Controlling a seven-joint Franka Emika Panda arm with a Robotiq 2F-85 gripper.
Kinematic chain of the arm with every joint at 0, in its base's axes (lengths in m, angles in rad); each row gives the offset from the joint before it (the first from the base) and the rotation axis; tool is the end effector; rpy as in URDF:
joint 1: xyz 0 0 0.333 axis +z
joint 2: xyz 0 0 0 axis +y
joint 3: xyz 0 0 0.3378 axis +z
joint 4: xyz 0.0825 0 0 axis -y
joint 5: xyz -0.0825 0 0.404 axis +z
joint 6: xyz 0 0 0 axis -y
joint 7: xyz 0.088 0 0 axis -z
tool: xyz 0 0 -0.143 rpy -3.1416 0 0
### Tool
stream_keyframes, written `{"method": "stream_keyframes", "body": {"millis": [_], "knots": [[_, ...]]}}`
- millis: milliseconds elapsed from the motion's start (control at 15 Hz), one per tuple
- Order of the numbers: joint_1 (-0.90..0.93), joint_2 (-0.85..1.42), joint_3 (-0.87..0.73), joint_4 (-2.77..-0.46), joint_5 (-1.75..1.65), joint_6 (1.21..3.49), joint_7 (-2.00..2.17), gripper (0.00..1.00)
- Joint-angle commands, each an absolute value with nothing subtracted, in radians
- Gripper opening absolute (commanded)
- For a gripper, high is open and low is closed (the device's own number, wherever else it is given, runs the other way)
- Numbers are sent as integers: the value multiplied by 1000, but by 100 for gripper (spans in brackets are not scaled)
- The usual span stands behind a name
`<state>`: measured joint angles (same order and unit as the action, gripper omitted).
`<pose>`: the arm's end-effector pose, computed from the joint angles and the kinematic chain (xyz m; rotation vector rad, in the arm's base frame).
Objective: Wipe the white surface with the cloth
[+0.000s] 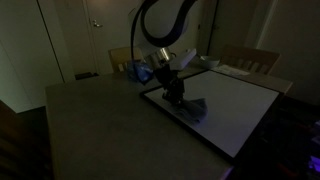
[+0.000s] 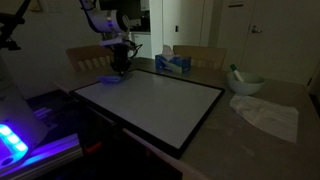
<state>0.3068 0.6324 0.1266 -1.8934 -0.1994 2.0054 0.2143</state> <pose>0.5278 0.2270 0.1093 2.7901 0.4876 -0.6650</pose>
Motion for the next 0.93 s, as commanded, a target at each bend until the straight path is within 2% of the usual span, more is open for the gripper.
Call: {"method": "stream_keyframes", "body": {"millis": [0, 133, 200, 267, 667, 733, 867], "knots": [[295, 629, 133, -1937, -139, 2172, 253, 3], [305, 627, 120, -1939, -144, 2197, 266, 3], [312, 616, 120, -1906, -154, 2106, 250, 3], [313, 613, 120, -1908, -154, 2106, 252, 10], [313, 613, 119, -1907, -154, 2106, 252, 10], [316, 611, 122, -1892, -150, 2087, 254, 3], [320, 623, 128, -1860, -155, 2054, 232, 3]]}}
